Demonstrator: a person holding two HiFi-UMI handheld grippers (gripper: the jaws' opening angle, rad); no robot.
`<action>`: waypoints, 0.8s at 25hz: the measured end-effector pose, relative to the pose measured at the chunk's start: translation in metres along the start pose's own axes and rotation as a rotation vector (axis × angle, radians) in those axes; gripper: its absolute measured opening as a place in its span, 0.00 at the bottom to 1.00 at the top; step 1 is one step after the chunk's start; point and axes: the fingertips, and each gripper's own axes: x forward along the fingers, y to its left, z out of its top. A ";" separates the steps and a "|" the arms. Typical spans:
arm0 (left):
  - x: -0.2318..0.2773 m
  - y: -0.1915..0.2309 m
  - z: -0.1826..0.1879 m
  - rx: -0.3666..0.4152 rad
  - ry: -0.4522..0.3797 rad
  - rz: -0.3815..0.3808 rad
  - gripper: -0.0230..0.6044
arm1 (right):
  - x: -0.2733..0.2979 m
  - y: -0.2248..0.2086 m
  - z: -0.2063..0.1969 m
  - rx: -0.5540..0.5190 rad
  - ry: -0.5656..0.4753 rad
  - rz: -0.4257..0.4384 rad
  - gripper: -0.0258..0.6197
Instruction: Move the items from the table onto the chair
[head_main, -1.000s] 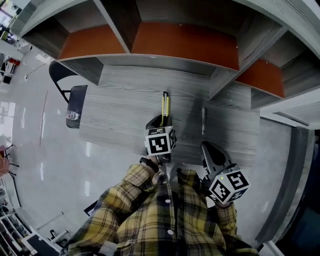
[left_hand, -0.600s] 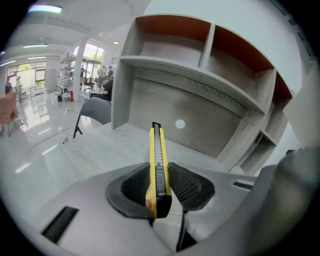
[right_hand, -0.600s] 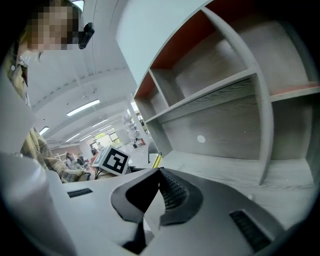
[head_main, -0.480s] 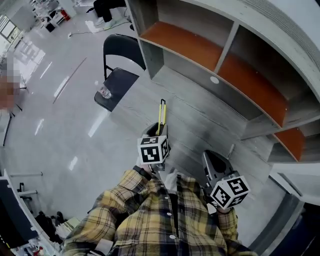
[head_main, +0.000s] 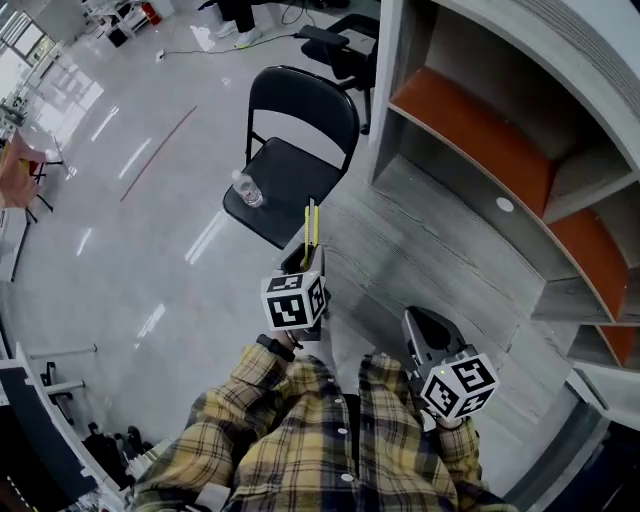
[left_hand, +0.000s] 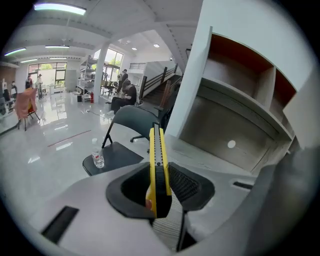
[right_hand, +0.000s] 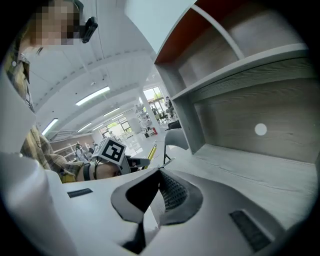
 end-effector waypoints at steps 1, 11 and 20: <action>0.006 0.018 0.010 0.015 0.004 -0.002 0.22 | 0.018 0.007 0.002 0.006 0.004 -0.008 0.07; 0.107 0.160 0.063 0.094 0.124 -0.049 0.22 | 0.195 0.045 0.024 0.037 0.039 -0.055 0.07; 0.208 0.215 -0.006 0.090 0.309 -0.074 0.22 | 0.304 0.043 0.008 0.067 0.130 -0.043 0.07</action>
